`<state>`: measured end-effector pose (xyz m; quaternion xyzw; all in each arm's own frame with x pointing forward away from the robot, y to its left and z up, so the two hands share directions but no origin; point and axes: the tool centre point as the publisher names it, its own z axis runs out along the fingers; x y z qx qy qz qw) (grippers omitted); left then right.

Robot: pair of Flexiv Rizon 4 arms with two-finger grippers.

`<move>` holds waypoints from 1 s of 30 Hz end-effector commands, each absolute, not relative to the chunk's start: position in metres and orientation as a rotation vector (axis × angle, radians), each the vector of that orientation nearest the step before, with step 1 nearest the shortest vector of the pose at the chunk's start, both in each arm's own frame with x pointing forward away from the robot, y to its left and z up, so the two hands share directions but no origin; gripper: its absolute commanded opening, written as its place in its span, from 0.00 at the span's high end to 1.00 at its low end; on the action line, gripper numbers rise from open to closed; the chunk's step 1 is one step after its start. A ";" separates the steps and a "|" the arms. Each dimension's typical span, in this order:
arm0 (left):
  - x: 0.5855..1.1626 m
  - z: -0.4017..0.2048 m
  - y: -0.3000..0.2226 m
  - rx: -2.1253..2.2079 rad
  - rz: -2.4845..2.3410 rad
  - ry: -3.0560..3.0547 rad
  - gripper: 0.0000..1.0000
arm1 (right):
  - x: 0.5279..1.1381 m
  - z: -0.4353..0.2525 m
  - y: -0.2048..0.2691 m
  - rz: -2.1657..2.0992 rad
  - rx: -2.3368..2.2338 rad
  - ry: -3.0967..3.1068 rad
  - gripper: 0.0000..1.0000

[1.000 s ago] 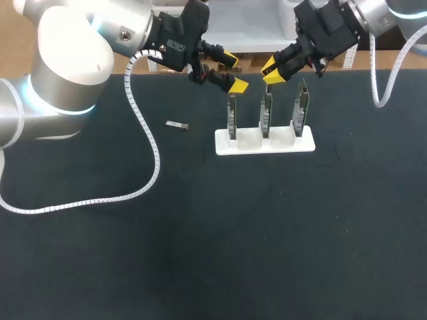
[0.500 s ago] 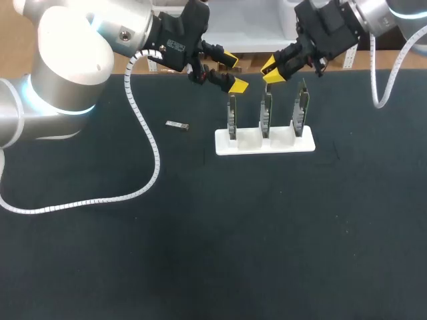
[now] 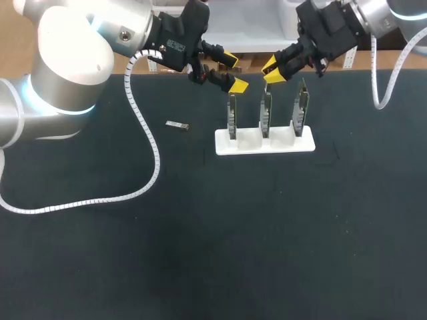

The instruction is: Pick up the optical module with the left hand, and insert it into the network port with the right hand.

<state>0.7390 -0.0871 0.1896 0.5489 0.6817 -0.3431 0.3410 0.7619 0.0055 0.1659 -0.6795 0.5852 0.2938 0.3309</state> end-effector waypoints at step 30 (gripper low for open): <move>0.739 0.190 -0.088 1.428 -0.888 1.781 0.00 | 0.761 0.160 0.007 0.728 -1.823 1.522 1.00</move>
